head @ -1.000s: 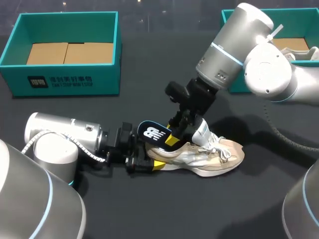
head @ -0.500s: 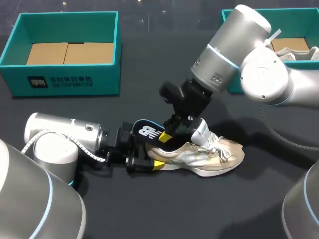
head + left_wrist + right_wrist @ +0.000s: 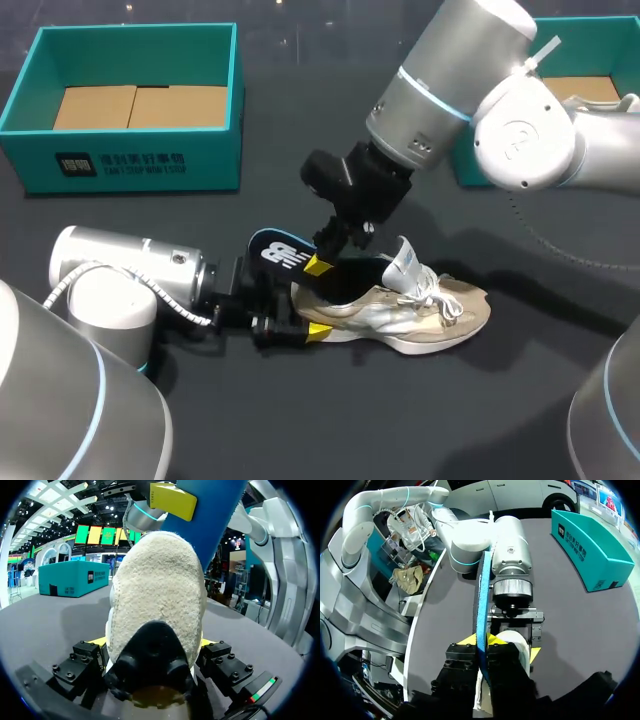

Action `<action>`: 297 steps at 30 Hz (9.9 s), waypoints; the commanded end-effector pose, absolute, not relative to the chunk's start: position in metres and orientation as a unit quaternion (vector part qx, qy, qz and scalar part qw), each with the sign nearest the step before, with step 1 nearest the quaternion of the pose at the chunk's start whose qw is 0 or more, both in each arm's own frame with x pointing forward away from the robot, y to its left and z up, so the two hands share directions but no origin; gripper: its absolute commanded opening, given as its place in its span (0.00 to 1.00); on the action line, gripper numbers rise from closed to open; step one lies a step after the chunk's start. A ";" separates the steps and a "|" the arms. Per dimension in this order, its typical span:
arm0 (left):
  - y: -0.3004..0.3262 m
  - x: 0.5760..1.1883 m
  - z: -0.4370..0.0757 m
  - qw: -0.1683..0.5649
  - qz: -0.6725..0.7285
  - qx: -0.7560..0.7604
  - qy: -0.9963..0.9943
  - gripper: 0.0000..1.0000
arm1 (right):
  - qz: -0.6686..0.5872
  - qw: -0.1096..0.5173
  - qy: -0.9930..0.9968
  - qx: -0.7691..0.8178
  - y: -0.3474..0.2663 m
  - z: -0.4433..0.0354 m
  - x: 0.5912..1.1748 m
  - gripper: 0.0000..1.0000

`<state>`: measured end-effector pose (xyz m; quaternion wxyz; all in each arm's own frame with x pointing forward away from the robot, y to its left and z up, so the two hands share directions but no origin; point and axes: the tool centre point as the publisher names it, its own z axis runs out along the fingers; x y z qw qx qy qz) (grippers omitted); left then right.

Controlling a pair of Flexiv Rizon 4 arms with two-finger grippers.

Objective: Take the shoe out of the shoebox, open the shoe tongue, remove and reinsert the insole, then place the shoe into the shoebox

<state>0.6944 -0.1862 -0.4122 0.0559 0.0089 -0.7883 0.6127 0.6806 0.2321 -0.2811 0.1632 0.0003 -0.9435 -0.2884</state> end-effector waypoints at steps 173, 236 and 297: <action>-0.154 0.707 -0.340 0.042 0.043 -0.017 -0.998 1.00 | -0.658 0.123 -0.717 -0.194 0.133 -0.086 0.611 0.00; -0.248 0.727 -0.379 0.029 0.050 -0.014 -0.998 0.20 | -0.658 0.123 -0.717 -0.194 0.133 -0.086 0.611 0.00; -0.233 0.724 -0.323 -0.022 0.064 -0.705 -0.706 0.00 | -0.658 0.123 -0.717 -0.194 0.133 -0.086 0.611 0.00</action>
